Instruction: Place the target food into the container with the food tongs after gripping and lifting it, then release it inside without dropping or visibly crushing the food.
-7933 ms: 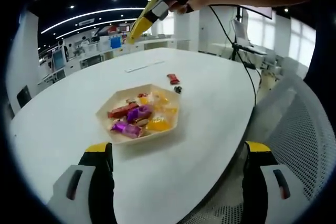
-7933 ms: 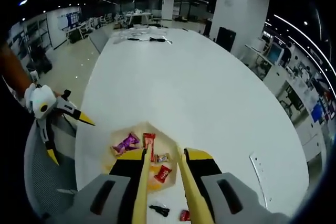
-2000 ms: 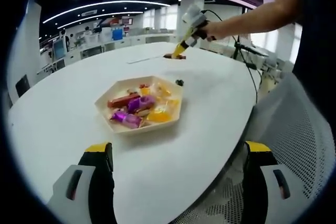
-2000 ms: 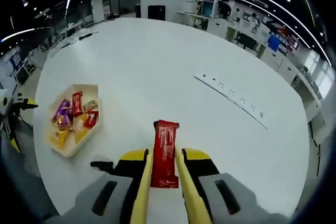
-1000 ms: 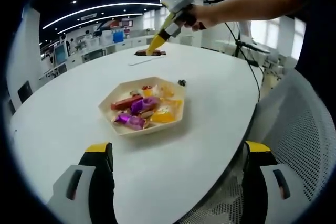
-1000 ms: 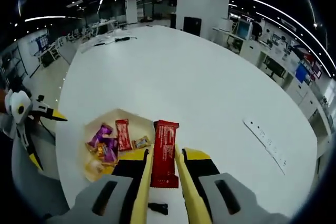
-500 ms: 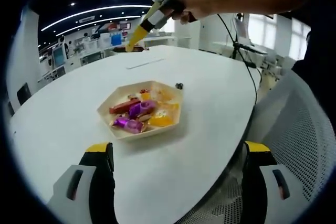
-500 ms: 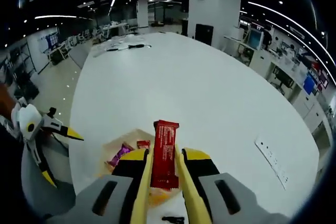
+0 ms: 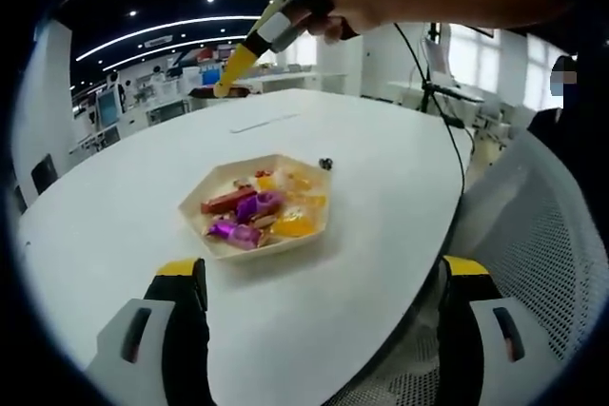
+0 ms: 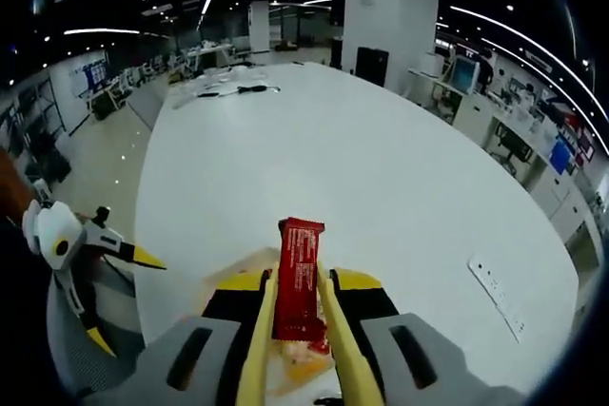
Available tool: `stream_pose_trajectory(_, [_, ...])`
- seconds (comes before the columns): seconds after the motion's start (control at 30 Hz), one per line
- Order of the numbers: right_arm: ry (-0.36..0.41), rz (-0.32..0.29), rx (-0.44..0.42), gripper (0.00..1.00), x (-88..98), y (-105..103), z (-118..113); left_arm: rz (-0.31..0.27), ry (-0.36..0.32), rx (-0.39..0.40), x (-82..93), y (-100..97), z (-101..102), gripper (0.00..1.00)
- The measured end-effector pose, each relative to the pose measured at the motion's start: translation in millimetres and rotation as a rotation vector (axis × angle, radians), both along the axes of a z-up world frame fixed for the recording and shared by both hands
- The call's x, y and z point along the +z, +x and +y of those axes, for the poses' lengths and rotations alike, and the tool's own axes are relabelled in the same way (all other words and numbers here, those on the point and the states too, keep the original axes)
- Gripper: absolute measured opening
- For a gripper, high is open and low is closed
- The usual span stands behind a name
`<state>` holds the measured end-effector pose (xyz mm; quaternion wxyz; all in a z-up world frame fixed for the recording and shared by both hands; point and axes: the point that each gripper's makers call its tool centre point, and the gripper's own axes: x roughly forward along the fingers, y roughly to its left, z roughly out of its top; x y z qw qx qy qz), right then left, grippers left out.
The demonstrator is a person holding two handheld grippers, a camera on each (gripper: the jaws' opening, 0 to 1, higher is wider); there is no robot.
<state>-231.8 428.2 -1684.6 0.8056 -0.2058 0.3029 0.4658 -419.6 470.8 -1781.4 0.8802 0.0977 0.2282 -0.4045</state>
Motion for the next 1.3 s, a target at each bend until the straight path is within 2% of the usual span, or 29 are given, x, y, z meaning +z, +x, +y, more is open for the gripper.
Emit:
stream_pose_trajectory(0.2, [-0.002,0.013,0.005,0.26,-2.5,-3.7,-2.9,-0.002,-0.003,-0.005,0.6,-0.7,-0.8,0.98])
stream_pose_trajectory(0.47, [0.025,-0.036,-0.004,0.26,19.0,-0.5,-7.2,-0.019,-0.009,-0.006,3.8,0.2,-0.9,0.98])
stream_pose_trajectory(0.87, [0.034,-0.070,0.018,0.28,31.2,-4.1,-26.6,-0.016,0.007,-0.007,1.4,0.1,-1.4,0.97])
stream_pose_trajectory(1.03, [0.033,-0.099,0.012,0.28,36.6,-3.7,-46.5,-0.018,0.011,-0.007,0.9,0.1,-1.0,0.97])
stream_pose_trajectory(1.07, [0.040,-0.084,0.009,0.28,37.1,-5.0,-50.9,-0.015,0.015,-0.005,0.2,-0.1,-0.6,0.97])
stream_pose_trajectory(1.13, [0.034,-0.098,0.006,0.28,37.5,-4.9,-61.2,-0.011,0.011,-0.007,0.2,-0.7,-1.3,0.97])
stream_pose_trajectory(1.3, [0.036,-0.085,-0.010,0.28,35.0,-7.6,-85.0,-0.002,0.016,-0.015,-1.7,-2.0,-2.4,0.98])
